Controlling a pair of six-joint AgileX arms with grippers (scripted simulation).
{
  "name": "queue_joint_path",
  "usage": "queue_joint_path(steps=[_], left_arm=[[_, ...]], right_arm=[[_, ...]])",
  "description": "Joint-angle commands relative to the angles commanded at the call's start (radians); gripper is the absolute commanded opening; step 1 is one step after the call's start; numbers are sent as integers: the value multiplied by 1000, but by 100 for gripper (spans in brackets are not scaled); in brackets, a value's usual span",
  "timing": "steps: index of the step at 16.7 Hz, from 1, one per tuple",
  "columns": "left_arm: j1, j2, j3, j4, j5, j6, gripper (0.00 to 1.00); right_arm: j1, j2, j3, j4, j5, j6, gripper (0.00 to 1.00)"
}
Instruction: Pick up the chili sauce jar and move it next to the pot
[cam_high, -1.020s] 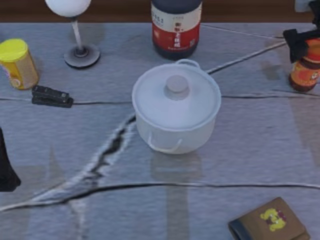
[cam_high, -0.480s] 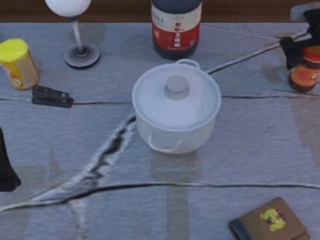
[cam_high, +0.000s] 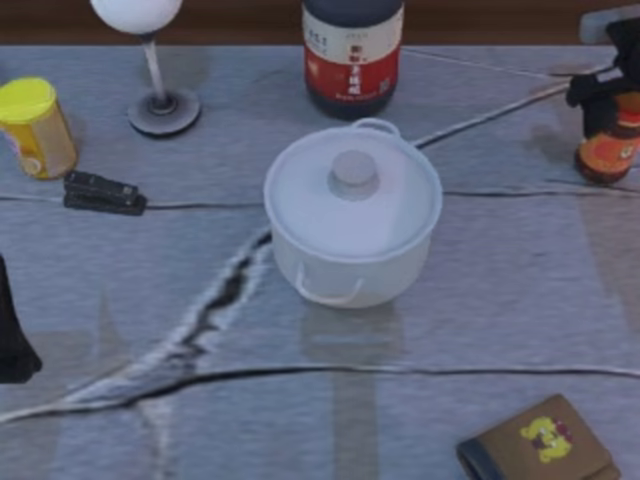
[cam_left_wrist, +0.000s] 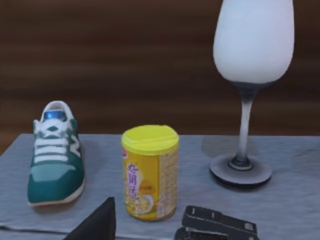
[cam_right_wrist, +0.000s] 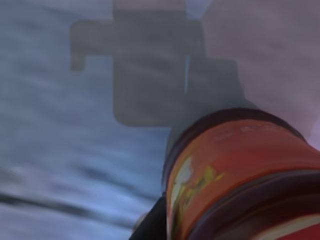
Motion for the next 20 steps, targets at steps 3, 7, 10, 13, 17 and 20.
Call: queue_joint_path(steps=[3,7,10,13,17,20], left_arm=[[0,0,0,0,0,0,100],[0,0,0,0,0,0,100],[0,0,0,0,0,0,100],[0,0,0,0,0,0,100],[0,0,0,0,0,0,100],[0,0,0,0,0,0,100]], right_arm=[[0,0,0,0,0,0,2],[0,0,0,0,0,0,0],[0,0,0,0,0,0,0],[-3,-3,-2,-1,-1,1,0],[1,-117,-113,-10,-6,1,0],[3,-300,-266,-23,-7,3,0]])
